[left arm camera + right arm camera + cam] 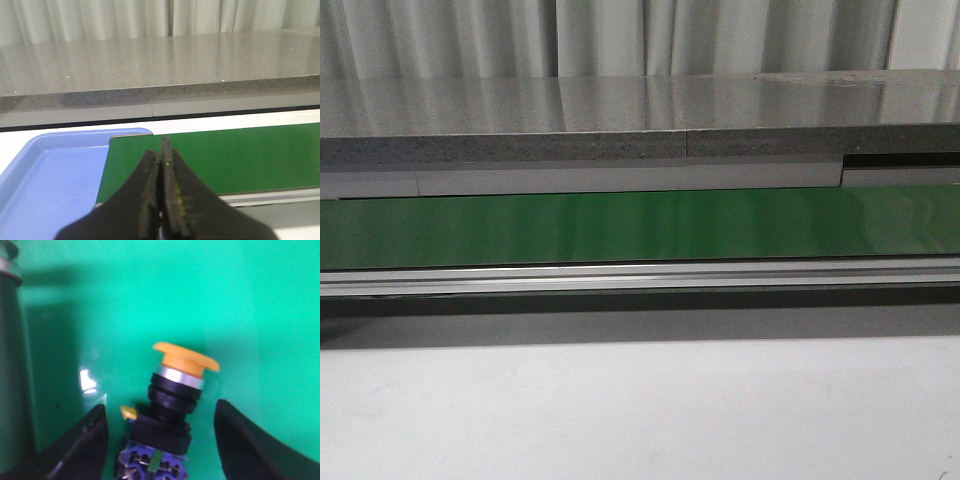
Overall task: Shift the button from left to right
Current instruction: 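Lower the button into the green bin and open the right gripper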
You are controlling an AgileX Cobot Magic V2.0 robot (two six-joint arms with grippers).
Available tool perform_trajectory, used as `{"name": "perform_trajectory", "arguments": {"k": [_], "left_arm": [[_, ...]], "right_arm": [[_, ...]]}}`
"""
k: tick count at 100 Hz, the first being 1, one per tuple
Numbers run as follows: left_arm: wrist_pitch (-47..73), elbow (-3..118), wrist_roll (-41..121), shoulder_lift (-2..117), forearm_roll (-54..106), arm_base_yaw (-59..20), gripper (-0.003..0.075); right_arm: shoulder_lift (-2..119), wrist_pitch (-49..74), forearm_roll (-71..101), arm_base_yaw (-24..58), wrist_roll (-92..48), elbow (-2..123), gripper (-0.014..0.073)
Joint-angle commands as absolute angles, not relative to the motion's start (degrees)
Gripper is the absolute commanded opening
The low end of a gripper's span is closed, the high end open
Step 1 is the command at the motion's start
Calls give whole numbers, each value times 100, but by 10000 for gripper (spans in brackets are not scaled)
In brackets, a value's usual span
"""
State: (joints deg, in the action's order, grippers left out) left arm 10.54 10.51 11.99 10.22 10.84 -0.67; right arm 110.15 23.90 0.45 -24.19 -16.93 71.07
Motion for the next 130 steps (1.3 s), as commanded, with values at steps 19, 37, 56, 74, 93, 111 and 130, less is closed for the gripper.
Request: {"name": "perform_trajectory", "arguments": {"k": [19,37,56,74,93,111,130], "left_arm": [[550,1214,1180,1077,1161,-95,-20],[550,1214,1180,1077,1161,-95,-21],[550,1214,1180,1077,1161,-95,-21],[550,1214,1180,1077,1161,-95,-20],[550,1214,1180,1077,1161,-95,-21],[550,1214,1180,1077,1161,-95,-21],[550,1214,1180,1077,1161,-95,-21]], "right_arm": [[9974,2127,239,-2430,-1696,7270,476],[9424,2159,860,-2376,-1691,7258,476],[8734,2200,1282,-2021,-1691,7100,476],[7971,1971,1399,-1541,-1691,6532,476],[6941,1316,1488,-951,-1691,5522,476],[5819,767,1493,-357,-1691,4511,476],[4643,570,1493,89,-1691,3599,476]]}}
